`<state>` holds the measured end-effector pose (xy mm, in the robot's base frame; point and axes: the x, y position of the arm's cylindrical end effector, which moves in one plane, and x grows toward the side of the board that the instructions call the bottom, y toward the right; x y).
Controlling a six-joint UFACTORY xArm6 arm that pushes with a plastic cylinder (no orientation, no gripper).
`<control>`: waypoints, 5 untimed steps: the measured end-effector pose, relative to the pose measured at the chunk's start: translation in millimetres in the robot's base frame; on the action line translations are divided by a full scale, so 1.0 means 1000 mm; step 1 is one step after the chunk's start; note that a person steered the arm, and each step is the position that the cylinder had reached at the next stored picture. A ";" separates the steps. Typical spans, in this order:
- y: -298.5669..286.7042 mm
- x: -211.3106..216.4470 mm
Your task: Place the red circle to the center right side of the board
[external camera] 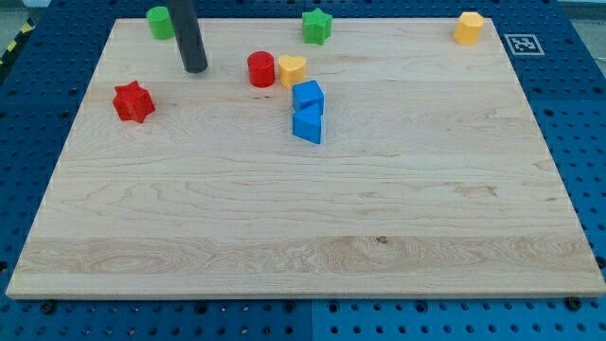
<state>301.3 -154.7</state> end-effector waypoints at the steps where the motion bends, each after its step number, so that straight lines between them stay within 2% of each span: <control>1: 0.033 0.000; 4: 0.174 0.021; 5: 0.173 0.026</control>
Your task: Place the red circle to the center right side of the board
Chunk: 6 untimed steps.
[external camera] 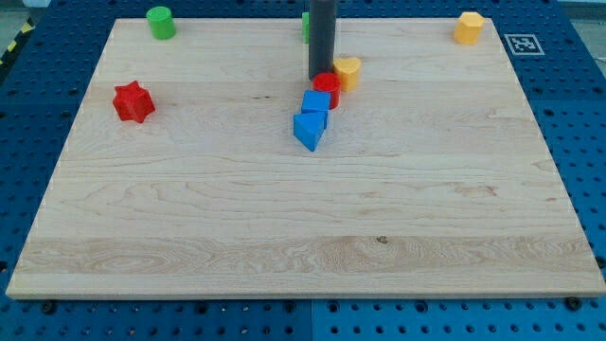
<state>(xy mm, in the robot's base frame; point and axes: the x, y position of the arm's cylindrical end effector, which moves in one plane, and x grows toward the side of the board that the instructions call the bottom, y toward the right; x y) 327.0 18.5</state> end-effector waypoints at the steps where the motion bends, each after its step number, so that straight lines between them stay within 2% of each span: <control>1: -0.018 0.010; 2: -0.007 0.037; 4: 0.084 0.059; 6: 0.127 0.095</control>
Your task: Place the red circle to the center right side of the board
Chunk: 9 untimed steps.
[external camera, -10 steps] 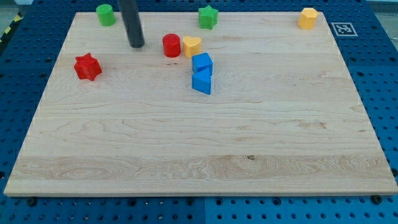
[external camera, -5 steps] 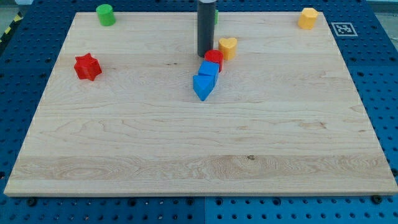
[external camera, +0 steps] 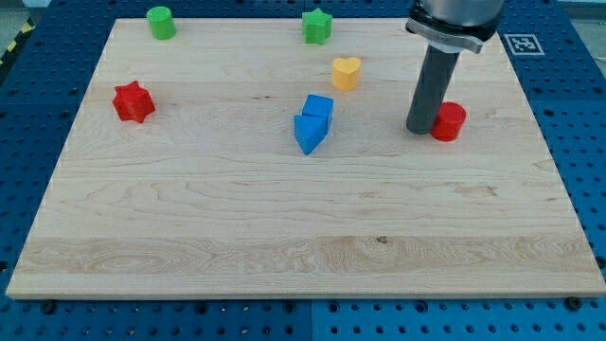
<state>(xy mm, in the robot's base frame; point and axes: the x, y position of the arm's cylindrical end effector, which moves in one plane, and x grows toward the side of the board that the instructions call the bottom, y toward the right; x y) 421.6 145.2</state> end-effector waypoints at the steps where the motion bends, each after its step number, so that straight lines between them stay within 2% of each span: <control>1: 0.010 0.006; 8: 0.022 -0.007; 9: 0.045 -0.007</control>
<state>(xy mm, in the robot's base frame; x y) 414.8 189.9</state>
